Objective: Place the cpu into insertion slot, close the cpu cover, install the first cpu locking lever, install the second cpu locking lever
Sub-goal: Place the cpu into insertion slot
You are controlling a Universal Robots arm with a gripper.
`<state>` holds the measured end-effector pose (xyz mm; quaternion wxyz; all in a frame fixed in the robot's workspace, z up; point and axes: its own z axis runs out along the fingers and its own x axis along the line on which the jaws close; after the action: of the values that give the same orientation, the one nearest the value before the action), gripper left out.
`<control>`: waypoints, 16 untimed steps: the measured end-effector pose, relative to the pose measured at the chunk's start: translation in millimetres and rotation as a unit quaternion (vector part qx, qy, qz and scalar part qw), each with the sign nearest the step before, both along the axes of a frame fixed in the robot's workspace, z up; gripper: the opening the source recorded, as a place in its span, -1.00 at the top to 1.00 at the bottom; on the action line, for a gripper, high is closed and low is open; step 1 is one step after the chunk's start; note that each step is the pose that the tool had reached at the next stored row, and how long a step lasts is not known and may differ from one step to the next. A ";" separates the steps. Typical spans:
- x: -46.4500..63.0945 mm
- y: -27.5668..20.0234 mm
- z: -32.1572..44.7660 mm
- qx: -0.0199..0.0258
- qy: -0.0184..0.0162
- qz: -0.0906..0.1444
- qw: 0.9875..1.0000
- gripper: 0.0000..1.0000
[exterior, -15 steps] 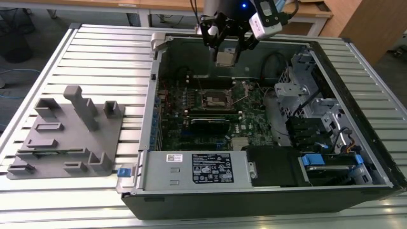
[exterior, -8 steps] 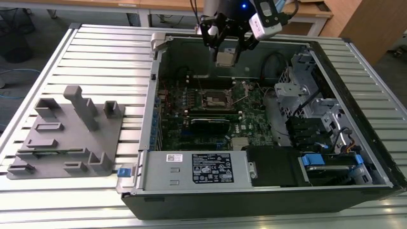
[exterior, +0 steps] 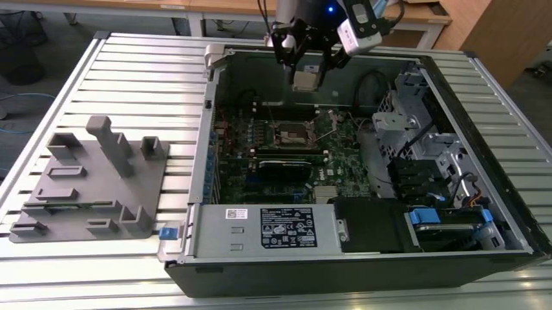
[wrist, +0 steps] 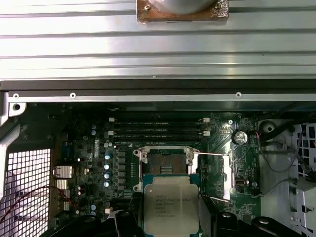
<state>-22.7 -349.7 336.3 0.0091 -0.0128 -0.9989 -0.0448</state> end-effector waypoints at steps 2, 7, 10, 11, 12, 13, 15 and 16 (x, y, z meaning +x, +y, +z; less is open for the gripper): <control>0.0 0.0 -1.6 0.000 0.000 0.000 1.000 -0.08; 0.0 0.0 -3.9 0.000 0.000 0.000 1.000 -0.08; 0.0 0.0 -4.9 0.000 0.000 0.000 1.000 -0.08; 0.0 0.0 -5.3 0.000 0.000 0.000 1.000 -0.08; 0.0 0.0 -5.7 0.000 0.000 0.000 1.000 -0.08; 0.0 0.0 -6.1 0.000 0.000 0.000 1.000 -0.08; 0.0 0.0 -6.9 0.000 0.000 0.000 1.000 -0.08; 0.0 0.0 -6.9 0.000 0.000 0.000 1.000 -0.08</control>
<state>-22.7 -349.7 329.4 0.0091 -0.0128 -0.9989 -0.0448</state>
